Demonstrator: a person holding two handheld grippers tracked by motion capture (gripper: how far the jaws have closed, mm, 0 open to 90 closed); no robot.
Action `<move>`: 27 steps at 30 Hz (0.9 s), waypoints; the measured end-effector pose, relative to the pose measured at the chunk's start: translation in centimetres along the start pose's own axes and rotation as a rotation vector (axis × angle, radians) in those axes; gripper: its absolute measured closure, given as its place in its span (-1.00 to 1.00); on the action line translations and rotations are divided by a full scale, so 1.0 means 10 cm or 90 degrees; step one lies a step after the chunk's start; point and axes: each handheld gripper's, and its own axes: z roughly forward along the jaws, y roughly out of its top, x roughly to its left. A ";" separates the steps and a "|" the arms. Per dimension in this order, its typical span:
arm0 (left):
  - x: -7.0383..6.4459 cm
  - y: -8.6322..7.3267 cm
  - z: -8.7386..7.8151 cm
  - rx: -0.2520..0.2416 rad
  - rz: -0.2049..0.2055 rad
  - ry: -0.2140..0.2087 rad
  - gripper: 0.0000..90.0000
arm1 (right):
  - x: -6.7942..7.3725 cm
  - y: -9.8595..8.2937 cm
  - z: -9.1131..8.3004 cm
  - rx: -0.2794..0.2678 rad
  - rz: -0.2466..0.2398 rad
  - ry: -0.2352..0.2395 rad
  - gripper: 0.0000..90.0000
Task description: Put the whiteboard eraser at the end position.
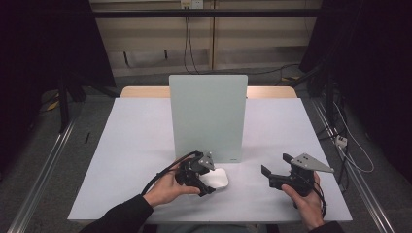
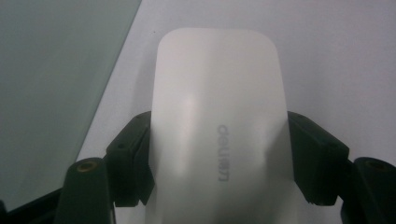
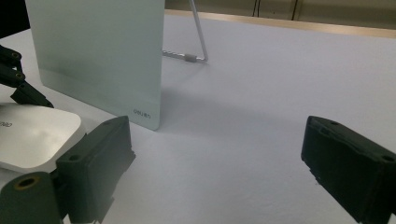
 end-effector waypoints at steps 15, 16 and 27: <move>-0.02 -0.06 0.01 -0.035 -0.016 0.016 -0.33 | 0.00 0.00 0.00 -0.001 -0.002 0.002 -0.81; -0.02 -0.06 0.01 -0.035 -0.016 0.017 -0.34 | 0.00 0.00 0.00 0.000 -0.001 0.003 -0.81; -0.04 -0.07 -0.11 -0.099 -0.039 0.051 -0.84 | 0.00 0.01 0.04 0.000 -0.003 0.009 -0.81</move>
